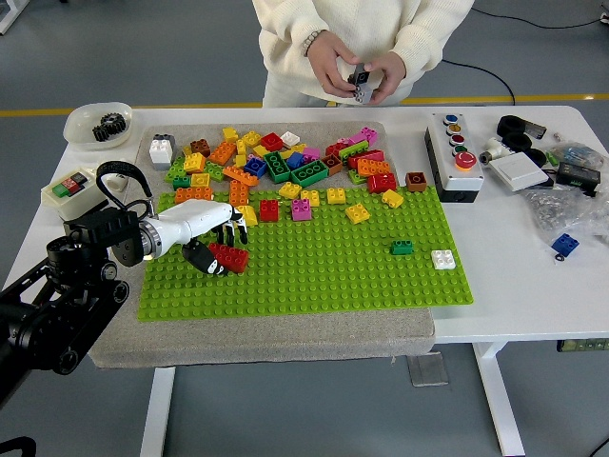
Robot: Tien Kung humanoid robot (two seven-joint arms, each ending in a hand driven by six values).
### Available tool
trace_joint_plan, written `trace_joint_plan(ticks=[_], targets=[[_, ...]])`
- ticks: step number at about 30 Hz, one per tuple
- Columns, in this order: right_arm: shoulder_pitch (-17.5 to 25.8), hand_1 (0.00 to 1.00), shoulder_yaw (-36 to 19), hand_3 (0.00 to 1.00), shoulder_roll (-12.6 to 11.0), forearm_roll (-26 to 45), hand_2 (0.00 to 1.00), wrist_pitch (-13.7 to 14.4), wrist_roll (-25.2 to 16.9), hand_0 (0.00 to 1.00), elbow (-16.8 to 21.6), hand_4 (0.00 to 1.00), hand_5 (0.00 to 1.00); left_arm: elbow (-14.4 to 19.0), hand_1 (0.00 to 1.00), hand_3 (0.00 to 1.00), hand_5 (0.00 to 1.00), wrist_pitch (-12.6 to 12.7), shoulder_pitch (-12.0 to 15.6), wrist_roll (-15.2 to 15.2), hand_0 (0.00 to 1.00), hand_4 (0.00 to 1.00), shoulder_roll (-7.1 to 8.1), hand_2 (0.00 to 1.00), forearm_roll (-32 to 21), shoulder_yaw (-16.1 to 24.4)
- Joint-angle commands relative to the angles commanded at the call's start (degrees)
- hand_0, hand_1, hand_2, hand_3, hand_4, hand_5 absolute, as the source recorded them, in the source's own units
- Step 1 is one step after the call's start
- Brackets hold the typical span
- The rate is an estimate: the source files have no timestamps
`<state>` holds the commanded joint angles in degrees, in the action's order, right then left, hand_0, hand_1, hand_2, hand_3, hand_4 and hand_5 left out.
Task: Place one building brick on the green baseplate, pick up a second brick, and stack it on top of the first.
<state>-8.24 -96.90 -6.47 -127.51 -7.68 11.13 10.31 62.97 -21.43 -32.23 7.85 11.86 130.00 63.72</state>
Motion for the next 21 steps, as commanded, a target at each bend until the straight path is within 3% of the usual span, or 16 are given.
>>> trace_joint_plan(ticks=[13, 21], targets=[[-0.1, 0.657, -0.2, 0.62, 0.0, 0.0, 0.727, -0.1, -0.1, 0.746, 0.0, 0.846, 0.319, 0.0, 0.421, 0.508, 0.002, -1.3, -0.5, 0.9, 0.502, 0.922, 0.17, 0.433, 0.0, -0.7], [-0.1, 0.656, -0.2, 0.619, -0.1, 0.0, 0.726, -0.1, -0.1, 0.746, 0.0, 0.846, 0.32, 0.0, 0.391, 0.474, 0.002, -0.9, -0.7, 1.1, 0.494, 0.902, 0.13, 0.409, 0.0, -0.7]])
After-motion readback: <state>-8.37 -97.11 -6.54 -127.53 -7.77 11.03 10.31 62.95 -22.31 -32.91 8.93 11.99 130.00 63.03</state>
